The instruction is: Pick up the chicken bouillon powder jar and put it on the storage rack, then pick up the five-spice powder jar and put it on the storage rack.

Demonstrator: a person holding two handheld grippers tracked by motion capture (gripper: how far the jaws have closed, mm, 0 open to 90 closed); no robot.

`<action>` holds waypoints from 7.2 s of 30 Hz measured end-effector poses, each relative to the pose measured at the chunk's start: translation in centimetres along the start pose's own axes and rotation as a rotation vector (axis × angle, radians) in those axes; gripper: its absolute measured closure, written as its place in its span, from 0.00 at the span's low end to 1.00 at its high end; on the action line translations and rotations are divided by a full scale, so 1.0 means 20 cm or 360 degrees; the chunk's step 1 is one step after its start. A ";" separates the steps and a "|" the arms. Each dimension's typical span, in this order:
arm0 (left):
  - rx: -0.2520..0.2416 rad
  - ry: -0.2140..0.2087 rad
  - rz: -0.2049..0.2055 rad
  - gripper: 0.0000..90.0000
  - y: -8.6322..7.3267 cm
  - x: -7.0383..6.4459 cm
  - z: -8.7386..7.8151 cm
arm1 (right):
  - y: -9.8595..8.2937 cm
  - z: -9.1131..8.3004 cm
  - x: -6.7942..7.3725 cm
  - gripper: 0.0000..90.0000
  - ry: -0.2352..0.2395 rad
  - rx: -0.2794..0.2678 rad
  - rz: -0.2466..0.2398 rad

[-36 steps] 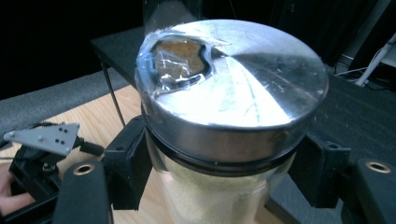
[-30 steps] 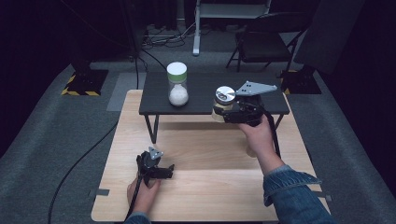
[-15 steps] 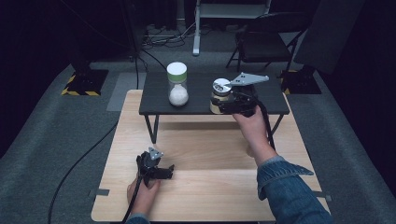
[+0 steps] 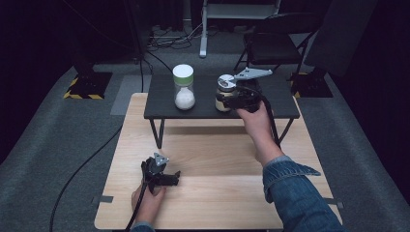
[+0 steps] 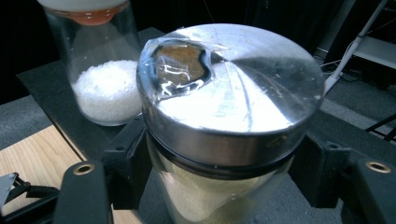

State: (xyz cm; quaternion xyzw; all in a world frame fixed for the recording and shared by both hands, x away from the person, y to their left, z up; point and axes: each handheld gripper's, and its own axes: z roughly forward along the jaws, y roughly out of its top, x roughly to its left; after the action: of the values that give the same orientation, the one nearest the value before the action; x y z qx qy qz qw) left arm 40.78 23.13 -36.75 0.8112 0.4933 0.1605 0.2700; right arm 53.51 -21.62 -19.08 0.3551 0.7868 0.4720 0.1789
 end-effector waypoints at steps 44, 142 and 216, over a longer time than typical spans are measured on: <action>-0.0001 0.0002 -0.0003 0.01 0.00 0.00 0.00 | -0.48 -0.18 -0.15 0.03 0.0042 -0.0202 0.0162; -0.0003 -0.0020 0.0021 0.01 0.00 0.01 0.01 | -1.47 -0.46 -0.24 0.02 -0.0151 0.0426 0.0266; -0.0004 -0.0019 0.0021 0.01 0.00 0.01 0.01 | -1.46 -0.44 -0.19 0.00 -0.0185 0.0485 0.0239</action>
State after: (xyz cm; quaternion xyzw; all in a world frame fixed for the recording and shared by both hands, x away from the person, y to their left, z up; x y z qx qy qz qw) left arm 40.98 23.24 -36.79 0.8150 0.4861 0.1580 0.2731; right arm 39.28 -38.65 -40.43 0.4625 0.8090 0.3379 0.1322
